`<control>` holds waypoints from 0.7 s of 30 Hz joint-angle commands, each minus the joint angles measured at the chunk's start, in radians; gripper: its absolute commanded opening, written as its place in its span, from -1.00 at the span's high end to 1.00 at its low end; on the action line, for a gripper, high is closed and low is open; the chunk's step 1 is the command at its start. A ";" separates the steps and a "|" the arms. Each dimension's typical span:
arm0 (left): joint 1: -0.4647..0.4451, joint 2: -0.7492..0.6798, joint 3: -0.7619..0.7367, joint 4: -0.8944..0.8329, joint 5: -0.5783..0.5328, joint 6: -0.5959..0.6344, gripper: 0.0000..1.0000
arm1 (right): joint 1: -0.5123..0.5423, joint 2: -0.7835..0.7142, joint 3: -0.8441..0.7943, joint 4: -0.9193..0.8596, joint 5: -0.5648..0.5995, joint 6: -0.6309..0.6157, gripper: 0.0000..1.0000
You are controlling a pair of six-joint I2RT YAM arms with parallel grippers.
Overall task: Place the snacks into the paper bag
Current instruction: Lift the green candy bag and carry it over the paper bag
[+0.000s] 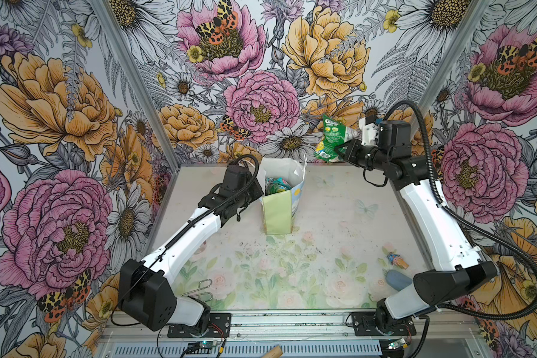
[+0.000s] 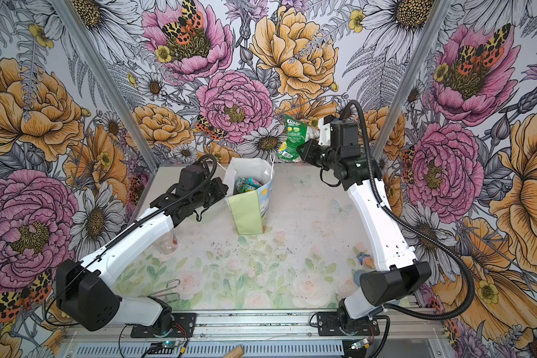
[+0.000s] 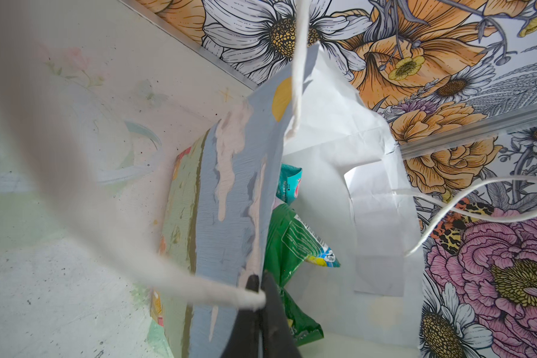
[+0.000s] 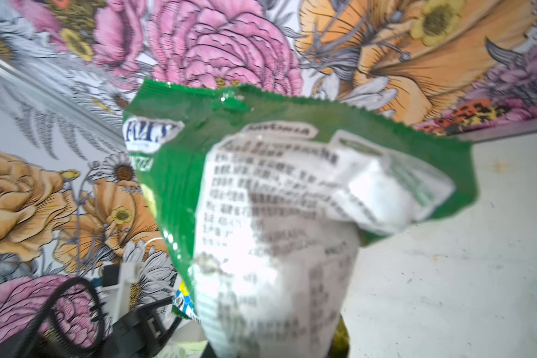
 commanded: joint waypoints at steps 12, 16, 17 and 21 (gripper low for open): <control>0.001 -0.022 -0.008 0.008 -0.004 -0.005 1.00 | 0.275 0.137 0.175 0.042 0.147 -0.017 1.00; 0.000 -0.023 -0.010 0.008 -0.005 -0.003 1.00 | 0.292 0.209 0.207 0.041 0.140 -0.017 1.00; 0.001 -0.023 -0.009 0.008 -0.005 -0.003 1.00 | 0.295 0.222 0.213 0.040 0.139 -0.015 1.00; 0.002 -0.025 -0.011 0.009 -0.007 -0.003 1.00 | 0.307 0.265 0.228 0.030 0.139 -0.014 1.00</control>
